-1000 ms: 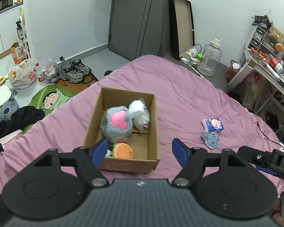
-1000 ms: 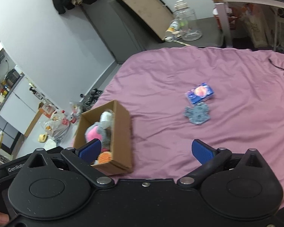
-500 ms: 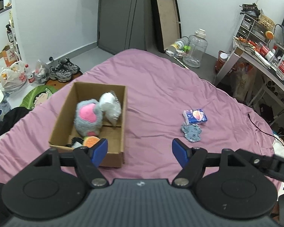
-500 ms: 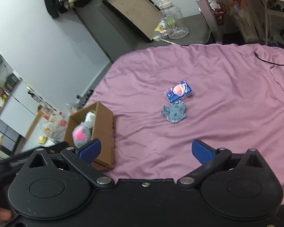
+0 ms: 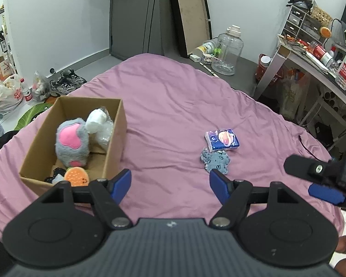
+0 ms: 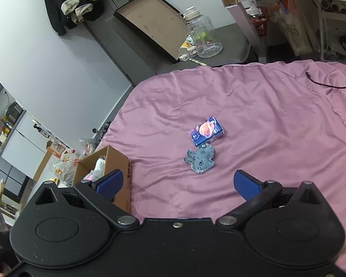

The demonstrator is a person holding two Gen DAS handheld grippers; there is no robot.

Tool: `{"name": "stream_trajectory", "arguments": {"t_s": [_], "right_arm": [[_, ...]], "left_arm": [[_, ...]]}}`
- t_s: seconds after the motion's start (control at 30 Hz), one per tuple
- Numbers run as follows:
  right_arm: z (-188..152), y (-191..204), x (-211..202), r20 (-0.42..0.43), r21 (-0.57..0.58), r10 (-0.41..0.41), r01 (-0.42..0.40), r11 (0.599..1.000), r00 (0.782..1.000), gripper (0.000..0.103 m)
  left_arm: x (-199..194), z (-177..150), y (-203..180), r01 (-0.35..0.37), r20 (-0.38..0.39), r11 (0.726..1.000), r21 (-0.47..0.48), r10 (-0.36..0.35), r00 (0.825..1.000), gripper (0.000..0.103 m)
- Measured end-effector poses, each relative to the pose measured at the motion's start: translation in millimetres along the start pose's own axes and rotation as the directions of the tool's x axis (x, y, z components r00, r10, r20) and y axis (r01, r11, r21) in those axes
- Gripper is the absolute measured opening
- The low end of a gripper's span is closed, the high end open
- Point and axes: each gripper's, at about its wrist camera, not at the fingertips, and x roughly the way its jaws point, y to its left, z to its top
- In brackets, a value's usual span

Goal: Organize soft objects
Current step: 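Move both grippers toward the grey denim cloth and blue tissue pack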

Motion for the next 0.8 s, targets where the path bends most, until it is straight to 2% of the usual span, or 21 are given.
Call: {"name": "stream_trajectory", "arguments": {"t_s": [0.1,0.33,0.53,0.8], "right_arm": [[10.3,0.9,6.4,0.005,-0.046,-0.025,0.026,0.999,1.0,0.103],[31.3,-21.9,32.2,-0.034,-0.057,-0.049,0.047,0.997,0.998,0.103],[47.1,-44.5,60.9,-0.079,0.026,0.003,-0.001,1.0,0.997,0.103],[64.8,-64.0,104.0,-0.111,0.059,0.039,-0.033,0.998,0.993,0.103]], "left_arm": [[11.6,2.7,-9.2,0.003,-0.006,1.0,0.004,-0.003,1.0,0.073],[47.4,5.0,-29.2,0.003,-0.032,1.0,-0.015,-0.003,0.999,0.073],[82.6,5.2,-42.2,0.003,-0.057,0.999,-0.036,-0.005,0.998,0.072],[125.2,9.0,-55.5,0.023,-0.103,0.998,-0.053,-0.028,0.994,0.07]]}}
